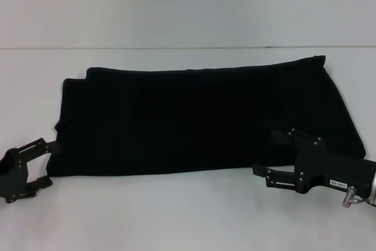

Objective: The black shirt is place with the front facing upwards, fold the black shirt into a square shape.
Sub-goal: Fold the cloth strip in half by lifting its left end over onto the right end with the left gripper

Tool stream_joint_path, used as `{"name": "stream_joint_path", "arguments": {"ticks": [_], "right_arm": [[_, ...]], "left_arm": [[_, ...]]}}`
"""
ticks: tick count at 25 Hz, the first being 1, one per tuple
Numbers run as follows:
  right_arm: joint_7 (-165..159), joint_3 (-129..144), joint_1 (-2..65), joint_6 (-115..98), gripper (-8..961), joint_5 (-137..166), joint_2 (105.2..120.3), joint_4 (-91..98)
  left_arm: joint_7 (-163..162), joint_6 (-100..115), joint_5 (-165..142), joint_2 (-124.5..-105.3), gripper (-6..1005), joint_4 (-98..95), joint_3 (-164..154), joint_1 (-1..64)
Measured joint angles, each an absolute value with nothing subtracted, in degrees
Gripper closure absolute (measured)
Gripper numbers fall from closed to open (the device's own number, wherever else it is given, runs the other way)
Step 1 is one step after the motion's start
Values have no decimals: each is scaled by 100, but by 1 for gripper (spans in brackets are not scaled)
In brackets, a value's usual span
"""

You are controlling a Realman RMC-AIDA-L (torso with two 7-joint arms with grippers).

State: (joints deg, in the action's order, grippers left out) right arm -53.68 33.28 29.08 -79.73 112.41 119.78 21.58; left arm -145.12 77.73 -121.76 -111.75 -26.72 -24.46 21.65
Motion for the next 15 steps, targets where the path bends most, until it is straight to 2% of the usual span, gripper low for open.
{"name": "stream_joint_path", "arguments": {"ticks": [15], "right_arm": [[-5362,3331,3009,-7971,6,11241,11998,2103]], "left_arm": [[-14470,7307,-12182,-11188,97,-2363,-2567,2661]]}}
